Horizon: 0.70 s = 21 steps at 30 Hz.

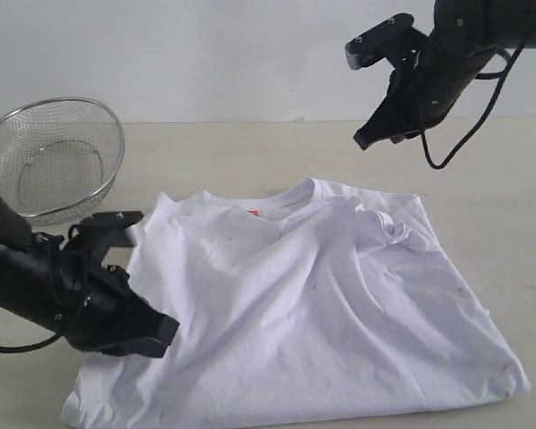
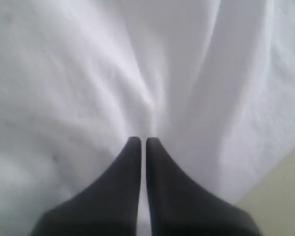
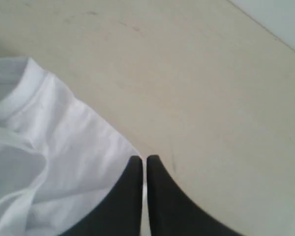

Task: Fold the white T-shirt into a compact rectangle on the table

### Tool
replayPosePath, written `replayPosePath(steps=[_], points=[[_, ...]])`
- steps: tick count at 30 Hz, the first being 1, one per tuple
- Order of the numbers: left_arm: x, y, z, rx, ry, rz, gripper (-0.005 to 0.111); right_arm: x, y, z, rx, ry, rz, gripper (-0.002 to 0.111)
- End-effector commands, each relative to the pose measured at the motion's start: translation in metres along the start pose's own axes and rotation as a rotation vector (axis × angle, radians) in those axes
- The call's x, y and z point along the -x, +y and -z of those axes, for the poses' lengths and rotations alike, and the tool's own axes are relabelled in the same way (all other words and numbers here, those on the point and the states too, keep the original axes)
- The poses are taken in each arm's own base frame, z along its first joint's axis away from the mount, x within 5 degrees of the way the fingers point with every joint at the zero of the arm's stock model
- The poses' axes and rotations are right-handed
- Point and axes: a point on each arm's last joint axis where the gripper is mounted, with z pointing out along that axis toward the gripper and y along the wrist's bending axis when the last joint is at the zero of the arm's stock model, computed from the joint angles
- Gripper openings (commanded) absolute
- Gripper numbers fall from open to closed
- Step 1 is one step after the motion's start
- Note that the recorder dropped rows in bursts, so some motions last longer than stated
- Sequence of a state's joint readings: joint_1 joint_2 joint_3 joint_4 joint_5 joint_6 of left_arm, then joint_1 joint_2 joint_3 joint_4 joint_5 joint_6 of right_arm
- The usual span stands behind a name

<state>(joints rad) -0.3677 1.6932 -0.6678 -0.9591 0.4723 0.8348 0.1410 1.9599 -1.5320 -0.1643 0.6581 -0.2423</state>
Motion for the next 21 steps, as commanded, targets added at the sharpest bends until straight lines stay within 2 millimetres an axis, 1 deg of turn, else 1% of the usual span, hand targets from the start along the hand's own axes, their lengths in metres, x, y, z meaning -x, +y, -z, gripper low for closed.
replayPosePath(steps=[1,4,6,10,12,13,14,15,16,17,19,21], points=[[0.011,0.000,0.018,0.080,-0.144,-0.013,0.005,-0.014,-0.019,0.024,-0.049,0.131,-0.027,0.000],[0.031,0.005,0.024,0.155,-0.255,-0.014,0.005,-0.031,-0.018,0.022,-0.001,0.298,0.025,0.000],[0.044,0.006,0.022,0.166,-0.282,-0.024,0.005,-0.039,-0.013,0.018,0.042,0.368,0.063,0.000],[0.069,0.005,0.008,0.127,-0.261,-0.042,0.005,-0.047,-0.001,0.012,0.137,0.382,0.042,0.000],[0.078,0.006,-0.001,0.108,-0.241,-0.051,0.005,-0.052,0.005,0.012,0.188,0.416,0.028,0.002],[0.085,0.008,-0.010,0.100,-0.227,-0.049,0.005,-0.056,0.011,0.014,0.247,0.465,0.009,0.009],[0.087,0.010,-0.015,0.098,-0.215,-0.046,0.005,-0.058,0.013,0.015,0.278,0.483,0.001,0.015],[0.087,0.013,-0.024,0.094,-0.192,-0.041,0.005,-0.057,0.019,0.017,0.336,0.489,-0.019,0.027],[0.087,0.015,-0.029,0.091,-0.178,-0.037,0.005,-0.056,0.023,0.018,0.373,0.477,-0.033,0.033],[0.085,0.017,-0.036,0.089,-0.154,-0.030,0.005,-0.053,0.027,0.018,0.414,0.452,-0.052,0.043],[0.082,0.020,-0.044,0.088,-0.129,-0.023,0.005,-0.050,0.026,0.016,0.400,0.416,-0.058,0.052],[0.081,0.021,-0.047,0.088,-0.120,-0.020,0.005,-0.045,0.023,0.012,0.373,0.353,-0.045,0.059]])
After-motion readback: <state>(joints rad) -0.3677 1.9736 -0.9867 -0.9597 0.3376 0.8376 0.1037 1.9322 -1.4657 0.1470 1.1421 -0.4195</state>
